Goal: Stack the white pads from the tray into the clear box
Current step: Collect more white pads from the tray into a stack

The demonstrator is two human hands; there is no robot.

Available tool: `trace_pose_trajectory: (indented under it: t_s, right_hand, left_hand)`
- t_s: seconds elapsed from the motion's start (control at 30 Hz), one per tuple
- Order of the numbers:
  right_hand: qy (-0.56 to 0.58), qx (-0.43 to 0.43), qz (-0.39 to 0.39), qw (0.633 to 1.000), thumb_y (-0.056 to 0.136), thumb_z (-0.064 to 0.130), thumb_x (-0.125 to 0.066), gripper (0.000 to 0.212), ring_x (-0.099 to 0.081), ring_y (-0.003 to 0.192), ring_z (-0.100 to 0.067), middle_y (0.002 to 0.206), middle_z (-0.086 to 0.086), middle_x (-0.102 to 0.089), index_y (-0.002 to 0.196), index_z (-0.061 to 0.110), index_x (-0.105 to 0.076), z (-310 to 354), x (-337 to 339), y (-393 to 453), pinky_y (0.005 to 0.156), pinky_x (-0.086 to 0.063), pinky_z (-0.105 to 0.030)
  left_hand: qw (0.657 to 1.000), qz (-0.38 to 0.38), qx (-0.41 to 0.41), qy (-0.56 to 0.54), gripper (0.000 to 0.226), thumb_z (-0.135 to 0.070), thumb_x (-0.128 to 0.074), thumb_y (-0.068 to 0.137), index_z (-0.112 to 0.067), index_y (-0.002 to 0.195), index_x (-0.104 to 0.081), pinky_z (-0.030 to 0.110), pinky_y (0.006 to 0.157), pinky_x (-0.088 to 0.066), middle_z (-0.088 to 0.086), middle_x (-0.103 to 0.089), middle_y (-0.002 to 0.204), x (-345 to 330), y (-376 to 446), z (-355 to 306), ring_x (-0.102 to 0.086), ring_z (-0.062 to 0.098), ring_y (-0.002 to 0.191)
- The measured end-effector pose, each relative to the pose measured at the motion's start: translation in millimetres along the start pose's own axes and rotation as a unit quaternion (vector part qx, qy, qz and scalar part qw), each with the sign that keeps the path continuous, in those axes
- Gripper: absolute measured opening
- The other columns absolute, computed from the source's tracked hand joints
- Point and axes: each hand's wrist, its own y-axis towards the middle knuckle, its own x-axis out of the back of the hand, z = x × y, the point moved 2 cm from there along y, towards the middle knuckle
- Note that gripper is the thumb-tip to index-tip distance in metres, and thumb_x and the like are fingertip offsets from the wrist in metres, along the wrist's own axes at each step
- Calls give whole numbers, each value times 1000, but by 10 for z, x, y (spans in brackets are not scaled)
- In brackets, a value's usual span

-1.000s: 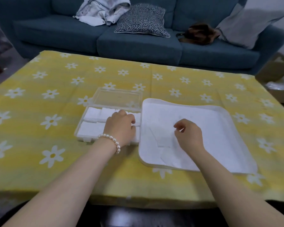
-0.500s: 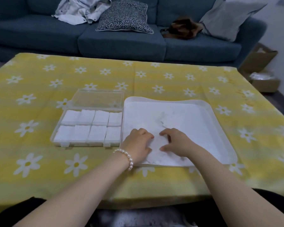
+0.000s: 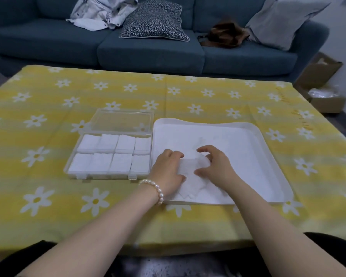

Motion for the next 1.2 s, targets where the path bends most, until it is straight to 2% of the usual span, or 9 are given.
trace_pose_trajectory:
  t_s: [0.1,0.2,0.3,0.4,0.47,0.57,0.77,0.93,1.2]
  right_hand:
    - [130,-28,-53,990,67,0,-77,42,-57,69,-20,78,-6,-61,98,22,-60,49,94,-32,62,-51,-35]
    - [345,-79,-69,933,69,-9,-73,34,-64,71,-29,86,-15,-68,91,14,-60,89,82,-65,72,-54,-46]
    - [476,-118,-62,869,71,-12,-70,31,-64,80,-33,95,-19,-65,92,8,-59,119,1,-81,80,-53,-47]
    - [520,-133,-29,843,74,-13,-65,28,-64,83,-32,94,-17,-65,94,6,-58,154,-90,-122,84,-52,-45]
    - [514,-131,-11,848,74,-13,-65,28,-65,84,-32,96,-18,-66,94,6,-58,172,-138,-148,85,-52,-46]
    - [487,-133,-26,863,74,-11,-67,28,-66,78,-28,93,-15,-66,93,7,-59,162,-164,-161,73,-56,-39]
    - [418,-142,-114,890,73,-6,-72,25,-63,68,-23,85,-11,-63,92,6,-60,69,-52,-166,49,-51,-25]
    - [494,-161,-114,847,76,-4,-69,18,-62,79,-30,89,-16,-63,84,7,-59,-34,5,-164,69,-54,-39]
    - [556,-138,-29,819,82,0,-62,8,-63,73,-22,79,-11,-65,76,4,-59,-28,62,-167,62,-53,-31]
  left_hand:
    - [978,-118,29,-172,33,-10,-67,82,-17,112,-57,23,87,-43,-2,-53,114,159,36,-71,-52,13,96]
    - [876,-195,124,-424,19,-5,-66,81,-19,91,-58,22,79,-46,-5,-59,95,295,46,-94,-56,9,84]
    - [784,-149,201,-568,8,-14,-65,85,-19,88,-60,28,77,-47,0,-60,94,314,44,-78,-57,17,92]
    - [737,-43,220,-638,14,-25,-62,88,-12,95,-66,31,72,-51,7,-66,101,264,8,-118,-63,20,92]
    - [732,7,199,-651,26,-26,-61,90,-5,104,-67,32,71,-55,13,-69,106,238,-9,-155,-67,25,91]
    - [738,10,201,-644,16,-4,-62,86,-6,102,-64,27,58,-54,11,-70,93,237,-30,-175,-68,22,77]
    - [771,-7,239,-591,50,21,-63,74,-7,114,-54,26,64,-57,16,-62,99,170,-51,-120,-66,24,79]
    - [724,-43,246,-643,26,18,-59,80,-4,95,-57,26,52,-57,11,-66,82,180,-20,-99,-68,17,63]
    - [792,-32,218,-569,2,-3,-65,86,-3,87,-64,25,50,-54,12,-63,83,125,-35,-60,-62,20,71]
